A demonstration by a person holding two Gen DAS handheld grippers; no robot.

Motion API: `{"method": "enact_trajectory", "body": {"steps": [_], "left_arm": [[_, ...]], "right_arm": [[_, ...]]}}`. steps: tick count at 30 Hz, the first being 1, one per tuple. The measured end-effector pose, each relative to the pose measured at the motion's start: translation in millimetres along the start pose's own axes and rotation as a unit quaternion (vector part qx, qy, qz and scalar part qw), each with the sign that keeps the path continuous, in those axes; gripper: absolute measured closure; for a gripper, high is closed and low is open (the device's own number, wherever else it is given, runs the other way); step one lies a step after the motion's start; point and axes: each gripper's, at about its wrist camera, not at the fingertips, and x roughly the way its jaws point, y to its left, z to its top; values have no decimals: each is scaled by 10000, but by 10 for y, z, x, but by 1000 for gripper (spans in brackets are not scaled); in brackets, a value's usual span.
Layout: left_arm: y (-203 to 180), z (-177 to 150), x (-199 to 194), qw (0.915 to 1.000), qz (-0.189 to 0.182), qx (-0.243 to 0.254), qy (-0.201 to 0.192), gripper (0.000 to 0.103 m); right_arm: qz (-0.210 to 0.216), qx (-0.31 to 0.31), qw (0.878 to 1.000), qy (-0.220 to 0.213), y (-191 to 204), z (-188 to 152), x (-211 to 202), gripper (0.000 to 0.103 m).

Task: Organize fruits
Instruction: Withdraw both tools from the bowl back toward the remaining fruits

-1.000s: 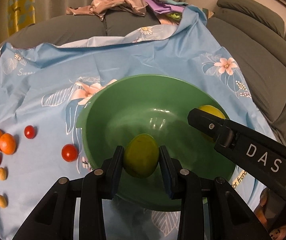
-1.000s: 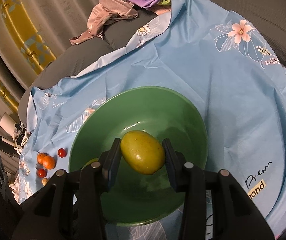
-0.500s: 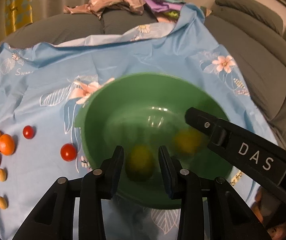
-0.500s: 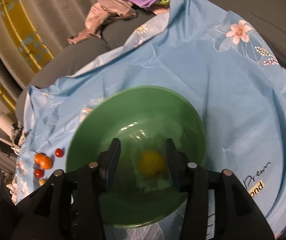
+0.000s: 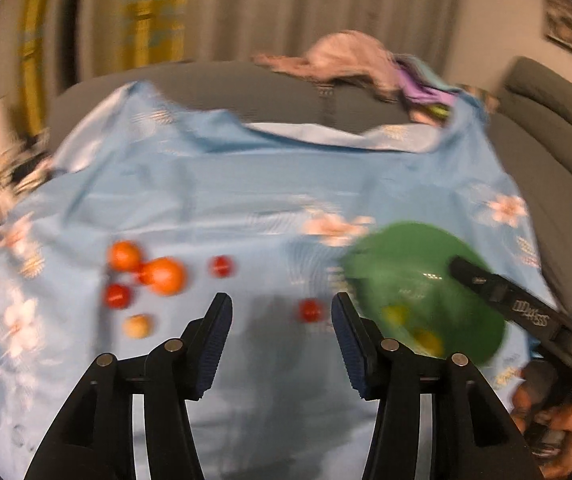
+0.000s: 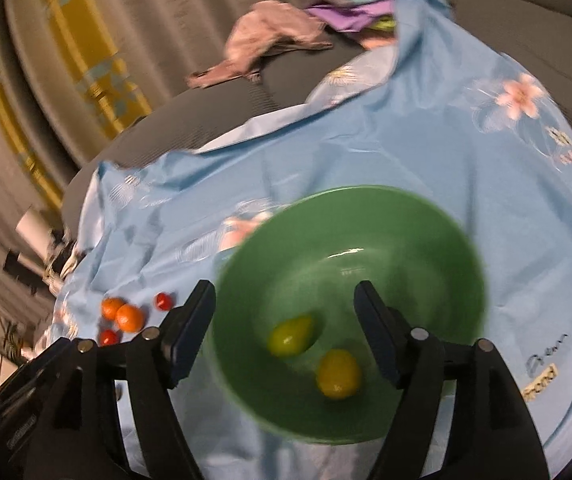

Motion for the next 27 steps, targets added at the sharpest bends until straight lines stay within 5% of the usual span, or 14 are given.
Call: {"method": "enact_trajectory", "body": {"steps": [9, 14, 27], "left_arm": [[920, -169, 106, 9954, 401, -867, 114, 52], [1226, -230, 96, 9914, 566, -1175, 83, 52], [1266, -225, 133, 9940, 496, -958, 205, 51]], "right_arm": [[551, -1160, 9916, 151, 951, -271, 197, 24], [1106, -1098, 9870, 400, 1148, -382, 330, 24], [548, -1498, 9866, 355, 1462, -597, 579, 24]]}}
